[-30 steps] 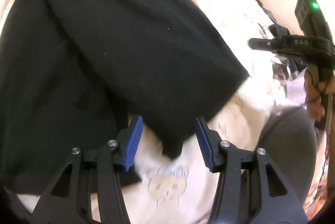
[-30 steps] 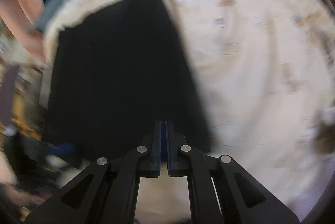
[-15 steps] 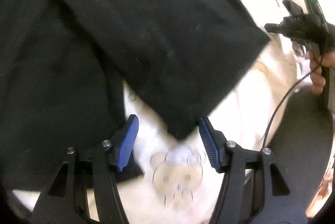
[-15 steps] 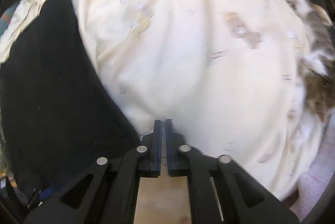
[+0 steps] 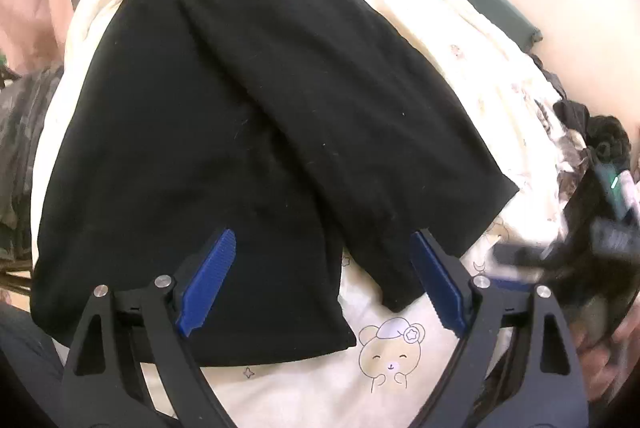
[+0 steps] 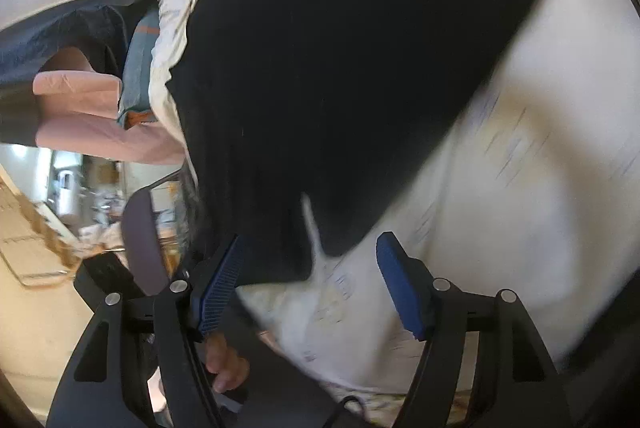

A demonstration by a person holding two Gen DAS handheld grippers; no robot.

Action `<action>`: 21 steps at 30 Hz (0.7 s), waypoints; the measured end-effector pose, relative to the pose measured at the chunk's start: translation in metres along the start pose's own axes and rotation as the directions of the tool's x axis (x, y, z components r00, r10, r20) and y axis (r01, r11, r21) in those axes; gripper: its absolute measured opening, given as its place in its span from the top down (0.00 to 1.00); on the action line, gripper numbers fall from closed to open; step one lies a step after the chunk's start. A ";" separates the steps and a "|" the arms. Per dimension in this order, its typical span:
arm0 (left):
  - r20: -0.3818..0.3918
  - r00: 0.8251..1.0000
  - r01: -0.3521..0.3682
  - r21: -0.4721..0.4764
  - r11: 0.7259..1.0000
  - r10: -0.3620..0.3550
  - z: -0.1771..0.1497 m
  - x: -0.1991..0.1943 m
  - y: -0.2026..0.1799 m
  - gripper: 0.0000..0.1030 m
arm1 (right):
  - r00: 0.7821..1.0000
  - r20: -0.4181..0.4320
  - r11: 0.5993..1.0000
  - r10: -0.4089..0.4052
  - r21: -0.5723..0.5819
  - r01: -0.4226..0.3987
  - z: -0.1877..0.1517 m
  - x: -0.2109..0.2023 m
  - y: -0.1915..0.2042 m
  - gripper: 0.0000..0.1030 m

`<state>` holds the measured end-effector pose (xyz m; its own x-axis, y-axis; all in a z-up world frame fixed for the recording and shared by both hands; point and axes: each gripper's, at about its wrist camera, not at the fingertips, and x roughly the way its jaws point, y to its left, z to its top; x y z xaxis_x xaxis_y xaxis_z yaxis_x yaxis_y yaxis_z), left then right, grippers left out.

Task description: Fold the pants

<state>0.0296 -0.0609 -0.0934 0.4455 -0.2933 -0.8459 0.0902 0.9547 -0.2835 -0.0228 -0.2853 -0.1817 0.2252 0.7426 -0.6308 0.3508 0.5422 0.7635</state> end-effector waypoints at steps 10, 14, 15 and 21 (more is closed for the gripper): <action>0.043 0.999 0.013 -0.089 0.996 -0.010 -0.001 -0.005 0.003 0.16 | 0.992 0.118 0.998 -0.036 0.062 0.029 0.014 0.013 -0.015 0.31; 0.041 0.999 0.039 -0.114 0.993 -0.034 0.001 -0.006 0.005 0.16 | 0.976 0.215 0.996 -0.028 0.088 0.009 0.028 -0.003 -0.025 0.32; 0.046 0.998 0.040 -0.115 0.993 -0.035 0.001 -0.006 0.005 0.16 | 0.970 0.242 0.995 -0.037 0.095 0.014 0.031 -0.009 -0.028 0.32; 0.045 0.998 0.041 -0.122 0.992 -0.036 0.000 -0.004 0.005 0.16 | 0.924 0.381 0.978 -0.037 0.205 -0.046 0.063 -0.048 -0.058 0.33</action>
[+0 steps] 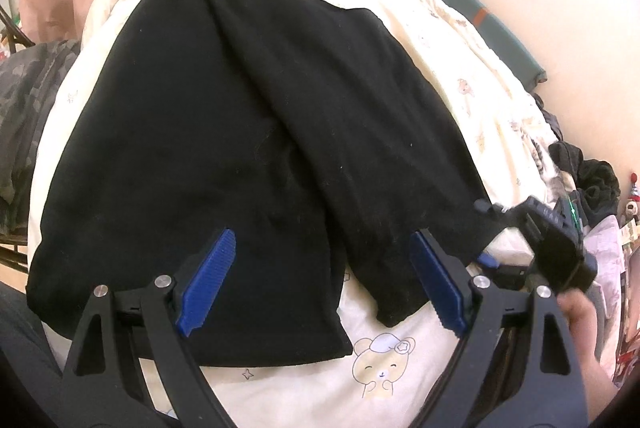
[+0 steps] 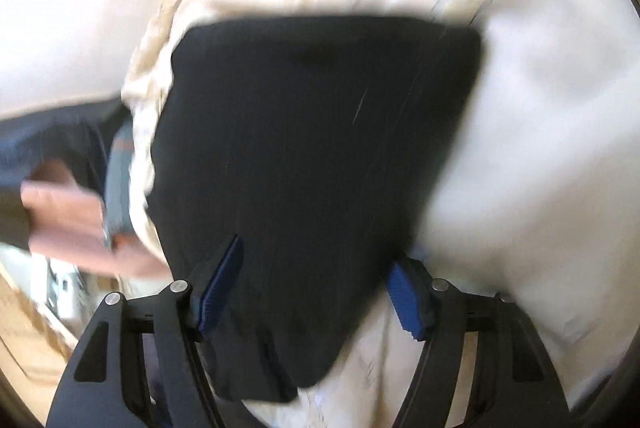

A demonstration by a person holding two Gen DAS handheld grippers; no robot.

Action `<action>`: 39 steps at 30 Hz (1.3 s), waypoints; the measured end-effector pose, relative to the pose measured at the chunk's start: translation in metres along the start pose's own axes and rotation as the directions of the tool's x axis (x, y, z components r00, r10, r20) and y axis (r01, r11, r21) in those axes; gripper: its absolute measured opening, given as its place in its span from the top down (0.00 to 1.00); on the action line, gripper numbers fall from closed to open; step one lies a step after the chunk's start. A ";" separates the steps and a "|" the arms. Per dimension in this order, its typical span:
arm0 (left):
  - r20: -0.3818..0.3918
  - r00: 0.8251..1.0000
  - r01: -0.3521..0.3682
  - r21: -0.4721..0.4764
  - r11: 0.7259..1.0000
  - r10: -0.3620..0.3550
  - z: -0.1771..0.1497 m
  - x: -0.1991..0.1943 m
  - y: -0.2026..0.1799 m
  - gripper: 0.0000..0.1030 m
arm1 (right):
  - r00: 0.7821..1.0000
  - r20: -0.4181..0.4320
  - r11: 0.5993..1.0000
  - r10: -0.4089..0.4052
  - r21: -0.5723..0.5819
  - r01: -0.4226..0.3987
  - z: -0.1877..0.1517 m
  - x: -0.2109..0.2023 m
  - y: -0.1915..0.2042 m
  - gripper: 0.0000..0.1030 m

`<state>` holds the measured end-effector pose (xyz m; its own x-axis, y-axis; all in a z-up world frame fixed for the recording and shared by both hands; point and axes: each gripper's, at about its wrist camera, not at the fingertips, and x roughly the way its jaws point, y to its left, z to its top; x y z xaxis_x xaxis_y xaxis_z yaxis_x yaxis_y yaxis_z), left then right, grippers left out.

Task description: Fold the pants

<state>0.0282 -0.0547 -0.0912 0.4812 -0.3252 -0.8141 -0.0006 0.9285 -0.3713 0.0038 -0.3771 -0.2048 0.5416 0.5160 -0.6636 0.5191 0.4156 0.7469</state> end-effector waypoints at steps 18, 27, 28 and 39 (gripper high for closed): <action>-0.007 1.000 -0.013 0.029 0.999 0.014 -0.004 0.020 -0.012 0.16 | 0.985 0.153 0.995 -0.078 -0.044 0.085 0.043 -0.012 0.002 0.92; -0.063 0.990 -0.120 0.075 0.990 0.124 0.031 0.040 -0.021 0.16 | 0.977 0.204 0.943 -0.066 -0.309 0.128 0.016 -0.045 0.066 0.96; -0.062 0.989 -0.132 0.093 0.987 0.138 0.039 0.042 -0.024 0.16 | 0.979 0.197 0.938 -0.059 -0.325 0.122 0.015 -0.047 0.071 0.96; -0.144 0.961 -0.215 0.153 0.965 0.237 0.196 0.141 -0.099 0.16 | 0.984 0.173 0.913 0.030 -0.405 0.043 0.005 -0.043 0.094 0.96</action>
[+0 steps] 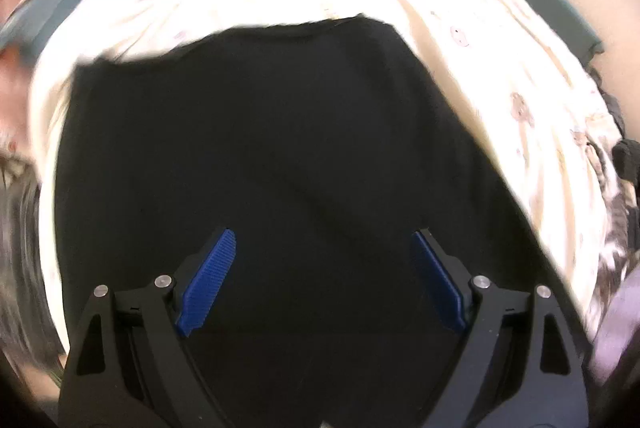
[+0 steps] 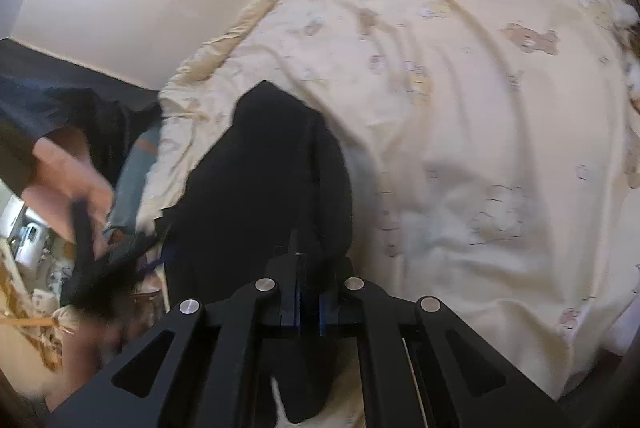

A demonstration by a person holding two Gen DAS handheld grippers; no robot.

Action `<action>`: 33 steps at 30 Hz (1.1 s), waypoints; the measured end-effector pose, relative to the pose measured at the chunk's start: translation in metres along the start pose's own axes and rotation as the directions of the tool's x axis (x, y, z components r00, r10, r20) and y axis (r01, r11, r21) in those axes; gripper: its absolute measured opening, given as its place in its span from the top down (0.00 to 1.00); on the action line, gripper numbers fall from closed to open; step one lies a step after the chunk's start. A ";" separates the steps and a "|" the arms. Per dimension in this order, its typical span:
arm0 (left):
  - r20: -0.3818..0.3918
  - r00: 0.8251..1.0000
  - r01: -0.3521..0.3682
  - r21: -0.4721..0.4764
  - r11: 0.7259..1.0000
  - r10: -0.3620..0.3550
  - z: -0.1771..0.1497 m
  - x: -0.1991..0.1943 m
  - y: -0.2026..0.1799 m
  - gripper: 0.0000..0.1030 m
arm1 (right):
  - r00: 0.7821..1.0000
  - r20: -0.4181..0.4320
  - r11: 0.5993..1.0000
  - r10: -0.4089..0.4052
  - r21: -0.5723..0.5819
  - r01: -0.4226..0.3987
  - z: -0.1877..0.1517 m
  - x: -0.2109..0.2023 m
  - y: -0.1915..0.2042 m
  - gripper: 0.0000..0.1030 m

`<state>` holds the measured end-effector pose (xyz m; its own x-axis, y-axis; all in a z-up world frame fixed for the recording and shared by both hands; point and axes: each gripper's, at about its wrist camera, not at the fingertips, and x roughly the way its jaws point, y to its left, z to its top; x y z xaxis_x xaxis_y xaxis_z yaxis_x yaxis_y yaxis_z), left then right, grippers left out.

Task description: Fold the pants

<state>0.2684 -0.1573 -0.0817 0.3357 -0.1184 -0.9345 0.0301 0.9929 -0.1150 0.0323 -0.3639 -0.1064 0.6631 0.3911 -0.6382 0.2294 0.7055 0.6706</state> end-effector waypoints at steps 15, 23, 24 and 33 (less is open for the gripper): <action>-0.112 0.977 -0.169 0.110 0.979 0.181 0.190 0.145 -0.118 0.20 | 0.960 -0.227 0.976 0.167 -0.099 -0.193 -0.009 0.046 0.041 0.96; -0.156 0.937 -0.273 0.231 0.934 0.312 0.196 0.185 -0.146 0.38 | 0.927 -0.338 0.958 0.163 -0.171 -0.231 -0.025 0.066 0.066 0.96; -0.164 0.930 -0.286 0.236 0.929 0.328 0.196 0.190 -0.143 0.43 | 0.925 -0.348 0.953 0.150 -0.198 -0.229 -0.029 0.067 0.070 0.96; -0.107 0.913 -0.329 0.378 0.865 0.394 0.198 0.190 -0.137 0.96 | 0.905 -0.396 0.943 0.153 -0.216 -0.254 -0.038 0.077 0.079 0.96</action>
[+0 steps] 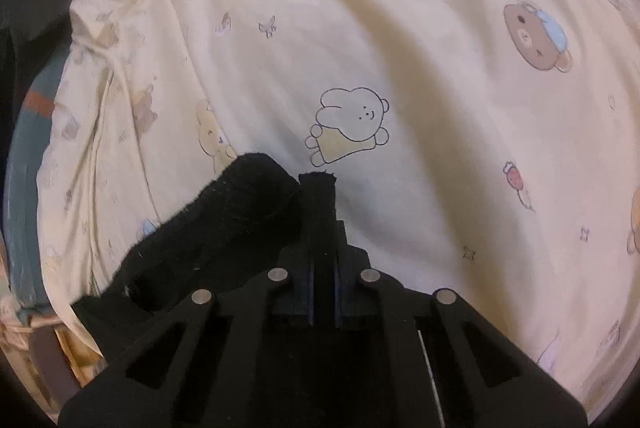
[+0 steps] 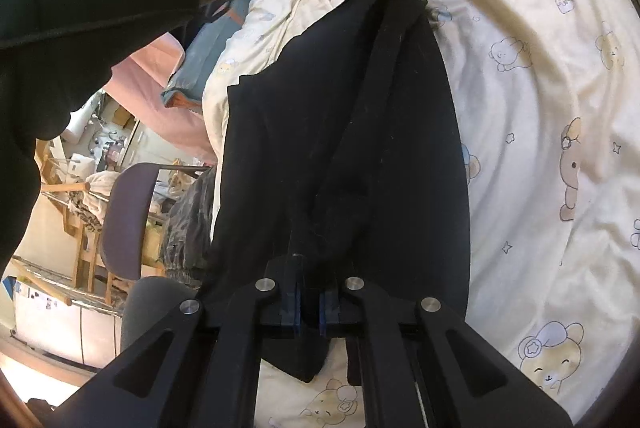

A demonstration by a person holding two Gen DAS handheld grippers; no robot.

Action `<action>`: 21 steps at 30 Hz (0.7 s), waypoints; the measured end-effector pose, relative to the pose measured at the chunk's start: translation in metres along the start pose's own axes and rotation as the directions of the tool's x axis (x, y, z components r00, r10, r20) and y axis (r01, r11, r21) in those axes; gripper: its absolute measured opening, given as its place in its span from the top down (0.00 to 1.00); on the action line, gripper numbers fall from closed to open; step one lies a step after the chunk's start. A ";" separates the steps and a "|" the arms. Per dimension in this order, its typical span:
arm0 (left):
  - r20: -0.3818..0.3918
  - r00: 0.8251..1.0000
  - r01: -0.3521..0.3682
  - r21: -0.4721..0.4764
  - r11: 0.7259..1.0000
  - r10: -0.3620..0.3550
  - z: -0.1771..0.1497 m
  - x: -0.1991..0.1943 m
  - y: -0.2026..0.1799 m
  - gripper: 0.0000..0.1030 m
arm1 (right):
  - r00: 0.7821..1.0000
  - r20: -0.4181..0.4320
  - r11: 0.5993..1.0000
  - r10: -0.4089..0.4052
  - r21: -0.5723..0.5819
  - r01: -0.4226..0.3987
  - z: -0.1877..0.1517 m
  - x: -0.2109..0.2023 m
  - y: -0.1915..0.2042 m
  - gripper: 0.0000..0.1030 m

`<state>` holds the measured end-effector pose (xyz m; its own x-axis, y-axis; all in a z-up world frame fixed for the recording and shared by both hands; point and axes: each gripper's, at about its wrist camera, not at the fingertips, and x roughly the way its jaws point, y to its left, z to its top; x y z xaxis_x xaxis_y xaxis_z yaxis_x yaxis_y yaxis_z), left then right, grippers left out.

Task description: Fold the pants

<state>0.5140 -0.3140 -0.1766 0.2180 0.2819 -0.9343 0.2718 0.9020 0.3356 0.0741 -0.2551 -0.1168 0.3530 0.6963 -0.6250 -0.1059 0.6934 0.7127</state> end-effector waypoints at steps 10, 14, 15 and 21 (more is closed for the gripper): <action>0.031 0.997 0.067 -0.002 0.998 -0.067 0.001 -0.039 0.047 0.97 | 1.000 0.023 0.998 -0.002 -0.058 0.004 -0.003 -0.007 0.011 0.96; 0.041 0.994 0.106 -0.052 0.993 -0.104 -0.006 -0.060 0.084 0.97 | 0.997 0.072 0.994 0.036 -0.109 -0.028 -0.003 -0.022 0.023 0.96; 0.051 0.992 0.121 -0.067 0.990 -0.118 -0.008 -0.066 0.096 0.97 | 0.995 0.084 0.991 0.053 -0.129 -0.042 -0.004 -0.026 0.028 0.96; 0.123 0.979 0.178 -0.153 0.972 -0.160 -0.034 -0.096 0.166 0.98 | 0.993 0.095 0.958 0.065 -0.285 -0.036 -0.016 -0.031 0.068 0.96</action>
<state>0.5066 -0.1800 -0.0350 0.2853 0.0916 -0.9541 0.1599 0.9769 0.1416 0.0414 -0.2269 -0.0543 0.4323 0.7193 -0.5438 -0.3792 0.6922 0.6141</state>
